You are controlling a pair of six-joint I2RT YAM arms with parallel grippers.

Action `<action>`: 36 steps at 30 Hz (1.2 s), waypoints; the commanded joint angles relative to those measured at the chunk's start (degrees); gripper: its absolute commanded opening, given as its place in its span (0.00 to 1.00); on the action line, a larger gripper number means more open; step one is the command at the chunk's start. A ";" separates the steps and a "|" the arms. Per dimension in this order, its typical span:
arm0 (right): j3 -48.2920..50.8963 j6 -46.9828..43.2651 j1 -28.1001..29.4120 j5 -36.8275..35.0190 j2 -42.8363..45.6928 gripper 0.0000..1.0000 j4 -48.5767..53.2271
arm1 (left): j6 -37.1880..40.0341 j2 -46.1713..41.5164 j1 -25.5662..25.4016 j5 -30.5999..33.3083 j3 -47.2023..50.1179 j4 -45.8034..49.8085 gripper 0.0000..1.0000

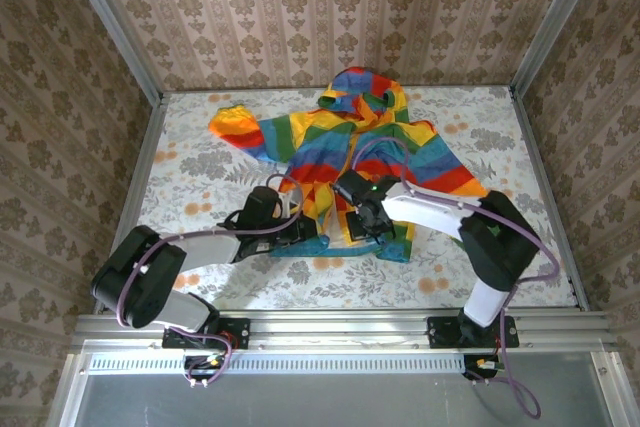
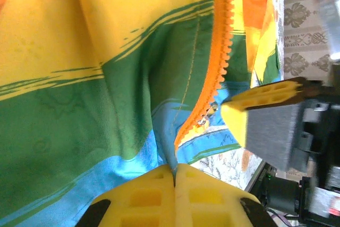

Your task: Zip up the jacket

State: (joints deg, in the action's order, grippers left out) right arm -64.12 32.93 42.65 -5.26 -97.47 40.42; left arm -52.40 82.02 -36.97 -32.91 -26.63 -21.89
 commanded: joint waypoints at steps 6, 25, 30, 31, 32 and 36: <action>0.49 -0.80 0.14 -3.35 7.03 0.00 1.27 | 1.36 2.19 -2.23 0.93 -4.19 -0.24 0.00; 5.89 3.08 0.44 14.60 5.80 0.06 -12.89 | -4.55 16.92 -6.89 2.45 -4.75 -15.41 0.00; 6.57 3.76 0.33 15.25 5.71 0.22 -13.74 | -4.38 18.15 -6.92 2.45 -4.44 -15.72 0.00; 6.73 3.89 0.35 15.45 5.86 0.23 -13.94 | -4.38 18.34 -6.92 2.51 -4.32 -15.81 0.00; 6.85 4.07 0.34 15.75 6.10 0.25 -14.26 | -4.46 18.57 -6.90 2.51 -4.22 -16.07 0.00; 7.39 4.85 -0.16 15.99 7.02 0.30 -14.79 | -4.81 19.53 -6.89 2.42 -3.84 -17.10 0.00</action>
State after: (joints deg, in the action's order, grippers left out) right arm -57.65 36.60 42.70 9.56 -91.11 26.59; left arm -56.18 100.40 -43.53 -30.94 -31.14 -36.82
